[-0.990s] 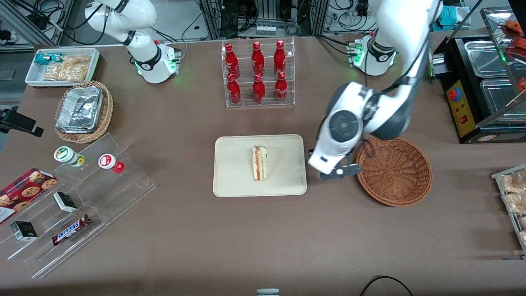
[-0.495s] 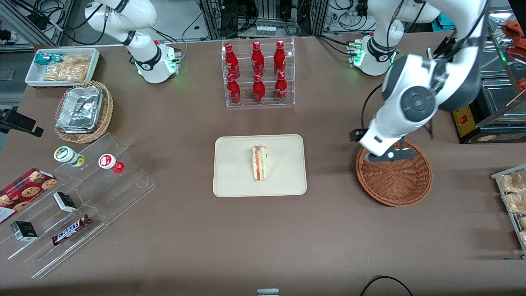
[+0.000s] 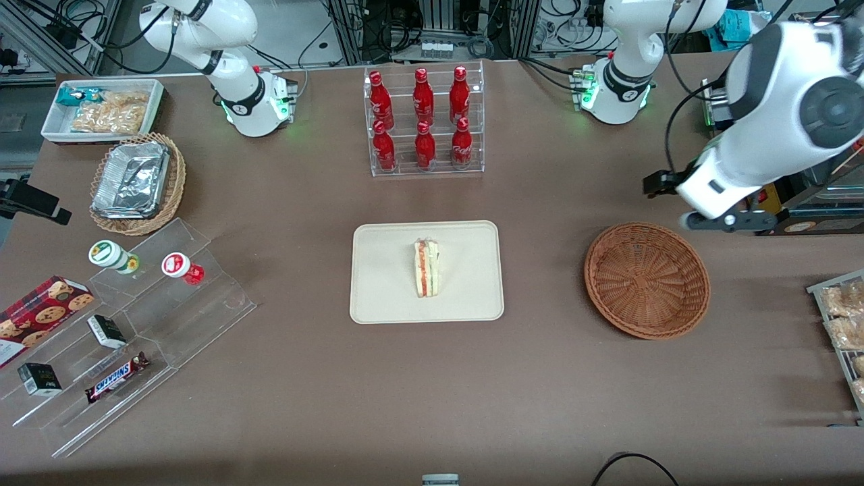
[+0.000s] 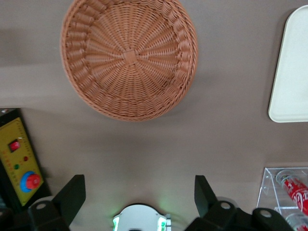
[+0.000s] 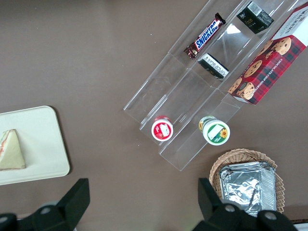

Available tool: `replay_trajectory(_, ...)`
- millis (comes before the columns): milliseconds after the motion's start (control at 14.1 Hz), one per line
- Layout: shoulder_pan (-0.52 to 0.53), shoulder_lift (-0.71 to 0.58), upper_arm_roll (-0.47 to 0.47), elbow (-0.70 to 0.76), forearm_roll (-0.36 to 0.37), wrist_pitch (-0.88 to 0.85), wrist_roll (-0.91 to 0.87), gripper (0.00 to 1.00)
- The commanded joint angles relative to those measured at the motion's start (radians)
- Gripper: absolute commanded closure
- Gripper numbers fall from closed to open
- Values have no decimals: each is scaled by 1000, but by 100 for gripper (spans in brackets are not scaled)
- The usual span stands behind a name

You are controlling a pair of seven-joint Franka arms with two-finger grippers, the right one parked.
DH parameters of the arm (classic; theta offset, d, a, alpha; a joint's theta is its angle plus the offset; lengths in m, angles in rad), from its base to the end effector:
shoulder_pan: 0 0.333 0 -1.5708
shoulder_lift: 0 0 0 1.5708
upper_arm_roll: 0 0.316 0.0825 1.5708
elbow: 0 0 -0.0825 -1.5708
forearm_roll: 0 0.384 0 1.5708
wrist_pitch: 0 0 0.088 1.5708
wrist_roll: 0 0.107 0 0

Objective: Place sandwich from basket to tray

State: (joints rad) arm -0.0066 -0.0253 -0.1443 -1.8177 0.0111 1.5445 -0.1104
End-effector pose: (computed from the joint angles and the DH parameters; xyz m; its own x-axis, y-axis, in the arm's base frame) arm 0.5204 -0.0786 0.5216 0.9695 -0.0348 -0.2425 -0.0461 -0.9981 -0.0414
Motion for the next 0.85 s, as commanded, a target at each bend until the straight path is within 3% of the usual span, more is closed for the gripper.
replay_trajectory(0, 71, -2, -40, 95, -5, -58, 54, 0)
replay_trajectory(141, 71, -2, -20, 138, 4, -60, 46, 0)
replay_trajectory(424, 17, 27, 124, 247, 3, -52, 55, 0)
replay_trajectory(778, 2, 25, 143, 248, 0, -49, 48, 0)
